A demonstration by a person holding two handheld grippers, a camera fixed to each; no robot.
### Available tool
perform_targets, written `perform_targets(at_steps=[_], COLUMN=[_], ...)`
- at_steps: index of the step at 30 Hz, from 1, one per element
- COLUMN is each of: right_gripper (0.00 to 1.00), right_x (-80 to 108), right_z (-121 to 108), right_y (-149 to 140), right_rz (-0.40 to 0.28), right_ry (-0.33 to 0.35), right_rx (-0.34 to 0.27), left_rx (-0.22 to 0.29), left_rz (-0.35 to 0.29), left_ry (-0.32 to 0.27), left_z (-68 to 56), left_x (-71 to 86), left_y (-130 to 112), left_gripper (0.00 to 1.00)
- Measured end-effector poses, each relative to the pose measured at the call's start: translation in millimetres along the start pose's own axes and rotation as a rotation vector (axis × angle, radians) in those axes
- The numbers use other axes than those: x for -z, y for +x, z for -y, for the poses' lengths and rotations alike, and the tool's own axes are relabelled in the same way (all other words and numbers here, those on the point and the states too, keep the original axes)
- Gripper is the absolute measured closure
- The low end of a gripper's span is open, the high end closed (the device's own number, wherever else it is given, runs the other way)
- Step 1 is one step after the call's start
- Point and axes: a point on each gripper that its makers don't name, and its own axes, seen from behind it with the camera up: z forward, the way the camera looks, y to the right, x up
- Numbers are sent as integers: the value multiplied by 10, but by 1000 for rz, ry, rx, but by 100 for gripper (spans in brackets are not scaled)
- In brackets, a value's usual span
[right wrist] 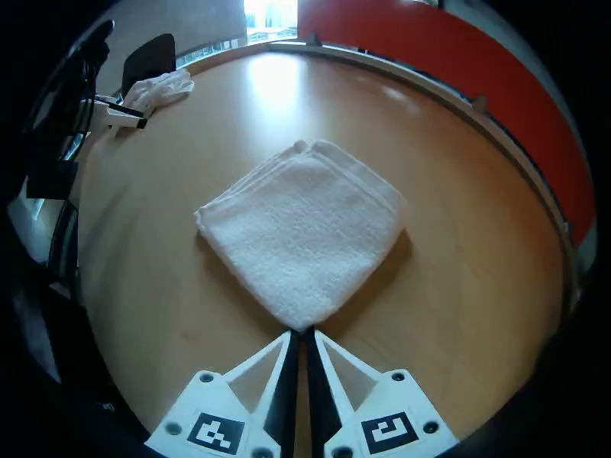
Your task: Fold towel
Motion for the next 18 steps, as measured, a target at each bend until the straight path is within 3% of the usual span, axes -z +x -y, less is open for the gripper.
perform_targets(at_steps=[9, 18], right_gripper=[96, 96], right_x=[67, 314], right_z=[15, -28], right_y=[113, 622], right_rz=[-32, -124], right_ry=[10, 5], right_rx=[5, 18], left_rx=[-6, -7], left_rz=[1, -4], left_ry=[-1, 0], left_z=[-1, 28], left_x=[-5, -4], left_y=[-5, 31], left_gripper=[3, 3])
